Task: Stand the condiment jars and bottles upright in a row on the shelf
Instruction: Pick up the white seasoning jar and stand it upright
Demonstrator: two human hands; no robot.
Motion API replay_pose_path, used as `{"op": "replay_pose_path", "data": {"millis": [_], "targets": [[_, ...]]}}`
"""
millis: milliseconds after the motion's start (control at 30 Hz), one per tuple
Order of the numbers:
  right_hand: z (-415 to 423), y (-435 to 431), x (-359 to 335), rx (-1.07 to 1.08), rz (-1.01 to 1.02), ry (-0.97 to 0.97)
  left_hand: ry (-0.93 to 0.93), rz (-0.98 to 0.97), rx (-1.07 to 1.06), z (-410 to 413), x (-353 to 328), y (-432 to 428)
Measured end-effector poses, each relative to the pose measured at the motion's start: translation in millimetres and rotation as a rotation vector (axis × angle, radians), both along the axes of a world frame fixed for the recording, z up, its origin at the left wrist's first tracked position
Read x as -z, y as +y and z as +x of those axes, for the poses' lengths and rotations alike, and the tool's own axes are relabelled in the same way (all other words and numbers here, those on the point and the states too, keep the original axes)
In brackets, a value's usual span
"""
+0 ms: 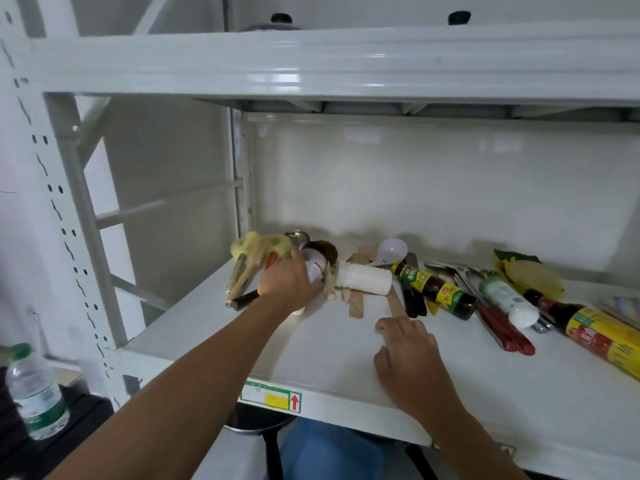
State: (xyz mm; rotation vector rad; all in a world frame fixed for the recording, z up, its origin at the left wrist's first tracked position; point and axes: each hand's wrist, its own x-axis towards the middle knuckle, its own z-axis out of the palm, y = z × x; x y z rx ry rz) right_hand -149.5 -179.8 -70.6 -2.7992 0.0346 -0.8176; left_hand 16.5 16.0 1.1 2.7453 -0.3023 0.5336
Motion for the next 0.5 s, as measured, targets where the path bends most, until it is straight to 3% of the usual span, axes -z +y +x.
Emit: {"op": "replay_pose_path", "data": {"millis": [200,333,500], "targets": [[3.4,-0.4,-0.3,-0.017,-0.010,0.007,-0.073,-0.313,0.238,-26.3,3.2,14.1],[5.9,0.1,-3.1,-0.028,0.004,0.020,0.103,-0.581,0.449,-35.5,7.6,12.5],[5.3,1.3,0.9,-0.037,0.008,0.032,0.283,-0.670,0.588,-33.9,24.1,16.6]]}}
